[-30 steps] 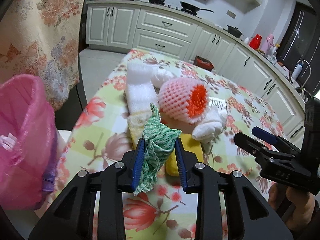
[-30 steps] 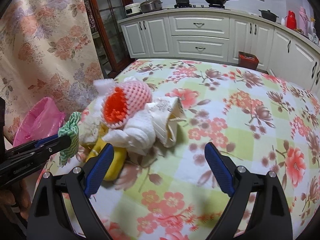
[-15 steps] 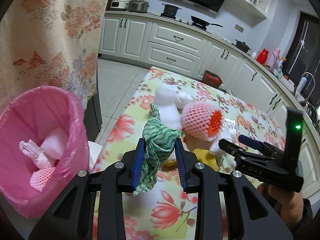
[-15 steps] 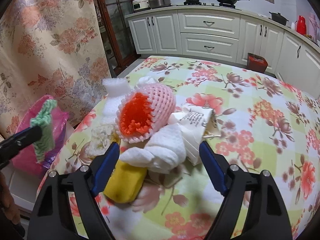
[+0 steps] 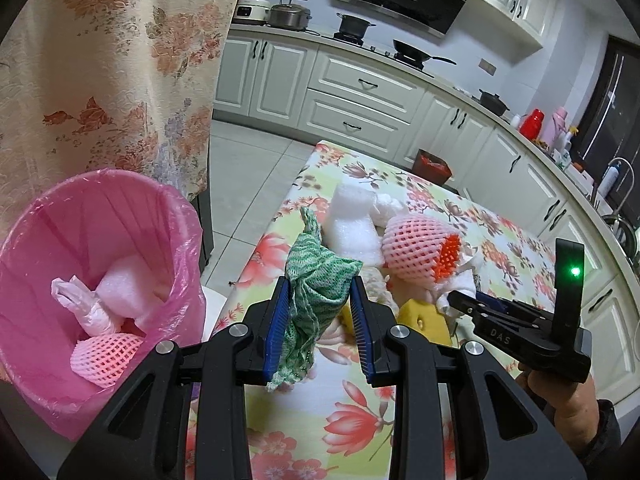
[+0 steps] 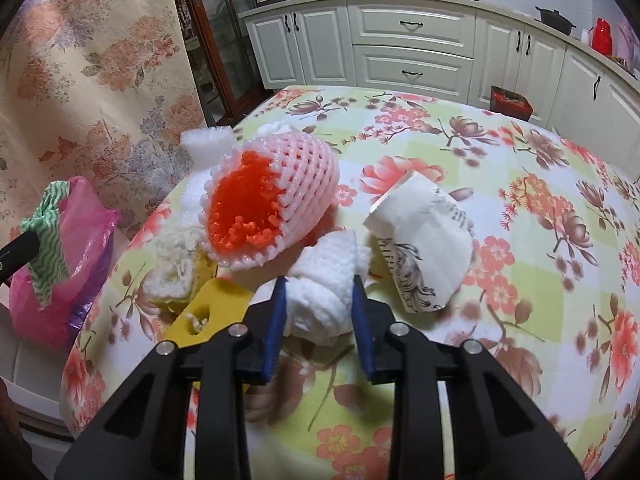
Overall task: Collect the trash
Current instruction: 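Grasp the green cloth with the left tool while the right tool grasps white tissue, then carry the green cloth and white tissue over the pink wastebasket and open both tools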
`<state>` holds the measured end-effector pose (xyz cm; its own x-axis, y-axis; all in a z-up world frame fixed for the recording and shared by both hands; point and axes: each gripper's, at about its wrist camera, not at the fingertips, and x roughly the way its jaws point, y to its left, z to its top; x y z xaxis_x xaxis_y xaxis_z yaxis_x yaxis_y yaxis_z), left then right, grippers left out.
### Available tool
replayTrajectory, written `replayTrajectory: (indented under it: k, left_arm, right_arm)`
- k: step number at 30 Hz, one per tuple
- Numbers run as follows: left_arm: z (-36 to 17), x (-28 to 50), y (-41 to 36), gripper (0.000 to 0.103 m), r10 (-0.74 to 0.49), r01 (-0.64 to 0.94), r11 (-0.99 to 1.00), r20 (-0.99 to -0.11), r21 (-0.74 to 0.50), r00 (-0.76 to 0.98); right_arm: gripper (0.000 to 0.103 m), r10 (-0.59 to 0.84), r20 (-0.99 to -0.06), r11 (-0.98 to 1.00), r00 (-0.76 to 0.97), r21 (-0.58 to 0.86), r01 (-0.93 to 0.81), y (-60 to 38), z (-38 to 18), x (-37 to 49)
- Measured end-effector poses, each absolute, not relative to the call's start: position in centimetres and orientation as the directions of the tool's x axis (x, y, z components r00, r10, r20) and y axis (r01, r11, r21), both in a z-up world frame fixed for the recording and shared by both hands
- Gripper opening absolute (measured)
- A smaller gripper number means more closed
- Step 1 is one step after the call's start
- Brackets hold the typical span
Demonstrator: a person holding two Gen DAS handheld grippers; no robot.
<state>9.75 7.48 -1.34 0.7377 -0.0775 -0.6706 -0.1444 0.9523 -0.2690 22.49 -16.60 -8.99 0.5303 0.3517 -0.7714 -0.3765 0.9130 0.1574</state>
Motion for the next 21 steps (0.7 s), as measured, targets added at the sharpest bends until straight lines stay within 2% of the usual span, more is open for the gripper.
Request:
replayTrajectory:
  k: [21]
  left_arm:
    - [2.3,5.7,11.4,0.028,0.023,-0.222,0.940,-0.600,-0.259,0.800]
  right_arm:
    - [0.028,0.385,-0.679,0.903,0.625,0.138,-0.407,-17.9,-2.1,18.7]
